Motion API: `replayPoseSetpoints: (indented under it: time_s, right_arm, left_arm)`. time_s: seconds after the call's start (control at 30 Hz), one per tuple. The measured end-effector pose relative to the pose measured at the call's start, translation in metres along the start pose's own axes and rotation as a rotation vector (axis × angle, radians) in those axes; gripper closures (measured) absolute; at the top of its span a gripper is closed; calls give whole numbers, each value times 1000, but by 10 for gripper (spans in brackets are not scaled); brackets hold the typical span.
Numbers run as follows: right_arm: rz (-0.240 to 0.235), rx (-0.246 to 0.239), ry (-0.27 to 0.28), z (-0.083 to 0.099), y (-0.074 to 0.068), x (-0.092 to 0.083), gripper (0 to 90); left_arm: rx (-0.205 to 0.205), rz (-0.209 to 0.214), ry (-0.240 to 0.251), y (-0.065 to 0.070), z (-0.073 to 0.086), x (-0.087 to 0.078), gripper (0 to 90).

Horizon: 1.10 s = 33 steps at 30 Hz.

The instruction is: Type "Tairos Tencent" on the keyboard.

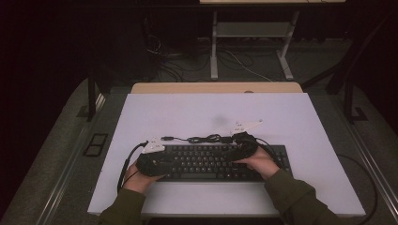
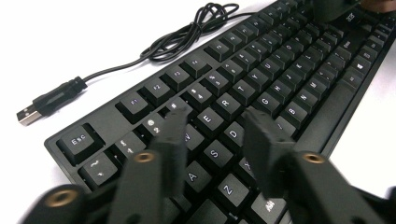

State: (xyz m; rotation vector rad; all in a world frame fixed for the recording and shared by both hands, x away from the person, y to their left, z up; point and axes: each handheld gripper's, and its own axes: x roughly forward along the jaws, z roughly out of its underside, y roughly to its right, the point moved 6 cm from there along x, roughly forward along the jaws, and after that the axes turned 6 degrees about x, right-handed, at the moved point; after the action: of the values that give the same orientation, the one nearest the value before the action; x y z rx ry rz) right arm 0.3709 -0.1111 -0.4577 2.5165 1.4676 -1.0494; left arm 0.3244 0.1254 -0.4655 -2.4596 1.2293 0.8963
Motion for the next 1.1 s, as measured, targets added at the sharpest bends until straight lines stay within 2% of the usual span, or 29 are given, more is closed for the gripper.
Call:
replayPoseSetpoints:
  time_s: [0.23,0.27,0.33,0.7,0.77,1.1]
  right_arm:
    - [0,-1,-3,0,0,1,296]
    - [0,-1,-3,0,0,1,296]
    - [-1,0,-2,0,0,1,296]
    - [1,2,-4,1,0,1,295]
    - [2,1,-5,1,0,1,295]
    - [1,0,-3,1,-1,1,294]
  left_arm:
    - [-2,22,-19,1,0,1,850]
    - [8,28,-26,1,1,1,885]
    - [-2,31,-29,2,0,4,887]
    - [0,29,-42,2,3,10,887]
    - [17,29,-62,1,5,10,887]
    - [15,29,-56,1,4,9,886]
